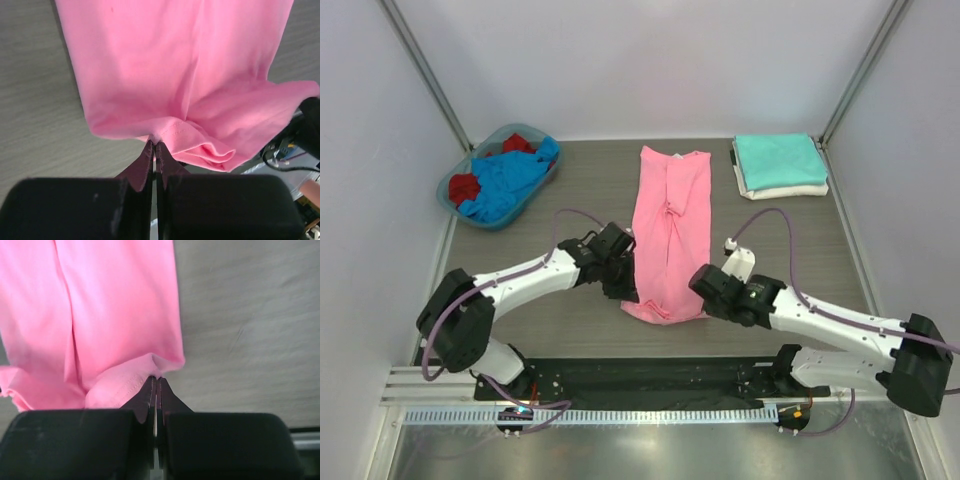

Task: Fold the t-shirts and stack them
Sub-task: Fold the tshirt

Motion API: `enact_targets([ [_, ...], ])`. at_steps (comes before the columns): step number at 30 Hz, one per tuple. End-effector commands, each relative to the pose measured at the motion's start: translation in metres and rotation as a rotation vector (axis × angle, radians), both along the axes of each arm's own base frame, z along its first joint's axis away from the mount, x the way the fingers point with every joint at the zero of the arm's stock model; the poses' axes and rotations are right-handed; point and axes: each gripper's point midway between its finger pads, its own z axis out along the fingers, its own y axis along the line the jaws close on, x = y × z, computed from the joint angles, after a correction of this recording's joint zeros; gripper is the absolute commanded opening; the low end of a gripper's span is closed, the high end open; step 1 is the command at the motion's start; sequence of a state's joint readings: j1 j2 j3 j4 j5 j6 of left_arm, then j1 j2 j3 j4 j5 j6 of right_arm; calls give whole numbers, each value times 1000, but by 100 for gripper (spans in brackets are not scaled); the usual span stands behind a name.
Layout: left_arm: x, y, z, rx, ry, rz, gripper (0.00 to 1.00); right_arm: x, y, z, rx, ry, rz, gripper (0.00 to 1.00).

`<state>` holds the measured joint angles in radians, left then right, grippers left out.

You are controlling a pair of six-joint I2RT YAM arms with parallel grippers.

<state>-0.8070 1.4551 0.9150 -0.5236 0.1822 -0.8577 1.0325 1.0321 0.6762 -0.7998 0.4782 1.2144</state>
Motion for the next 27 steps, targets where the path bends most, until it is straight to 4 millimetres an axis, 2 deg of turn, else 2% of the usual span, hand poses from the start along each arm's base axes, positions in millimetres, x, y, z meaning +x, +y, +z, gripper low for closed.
enact_targets([
  [1, 25, 4, 0, 52, -23, -1, 0, 44, -5, 23, -108, -105, 66, 1],
  [2, 39, 3, 7, 40, -41, 14, 0, 58, -8, 32, -108, -117, 46, 1],
  [4, 59, 8, 4, 46, -41, 52, 0, 76, -11, 36, -161, -126, 73, 1],
  [5, 73, 3, 14, 26, -68, 52, 0, 90, -14, 45, -156, -140, 54, 1],
  [7, 92, 4, 10, 32, -63, 65, 0, 109, -16, 43, -197, -132, 78, 1],
  [8, 101, 4, 11, 33, -73, 66, 0, 120, -13, 53, -191, -153, 78, 1],
  [9, 115, -1, 19, 17, -94, 71, 0, 131, -16, 53, -196, -147, 69, 1],
  [10, 128, 3, 9, 37, -81, 90, 0, 140, -15, 47, -222, -133, 92, 1],
  [11, 135, 2, 8, 36, -80, 90, 0, 153, -11, 56, -216, -150, 95, 1],
  [12, 150, -2, 18, 20, -108, 86, 0, 162, -13, 57, -222, -152, 87, 1],
  [13, 161, 1, 15, 25, -108, 97, 0, 171, -13, 49, -244, -130, 91, 1],
  [14, 169, 1, 5, 32, -92, 97, 0, 183, -10, 60, -246, -155, 97, 1],
  [15, 183, -5, 15, 6, -123, 84, 0, 192, -13, 61, -247, -160, 89, 1],
  [16, 191, -3, 15, 3, -124, 88, 0, 200, -12, 55, -255, -145, 94, 1],
  [17, 198, -4, 10, 6, -122, 89, 0, 210, -10, 62, -251, -165, 103, 1],
  [19, 215, -8, 19, -34, -148, 100, 0, 224, -12, 56, -255, -145, 105, 1],
  [20, 220, -10, 15, -42, -141, 101, 0, 234, -10, 63, -246, -162, 104, 1],
  [23, 235, -18, 27, -101, -153, 101, 0, 250, -8, 65, -236, -166, 128, 1],
  [25, 246, -18, 28, -101, -164, 124, 0, 259, -6, 68, -225, -171, 137, 1],
  [26, 251, -17, 29, -105, -171, 132, 0, 264, -10, 63, -226, -158, 131, 1],
  [27, 256, -15, 24, -100, -163, 143, 0, 268, -12, 61, -225, -153, 128, 1],
])
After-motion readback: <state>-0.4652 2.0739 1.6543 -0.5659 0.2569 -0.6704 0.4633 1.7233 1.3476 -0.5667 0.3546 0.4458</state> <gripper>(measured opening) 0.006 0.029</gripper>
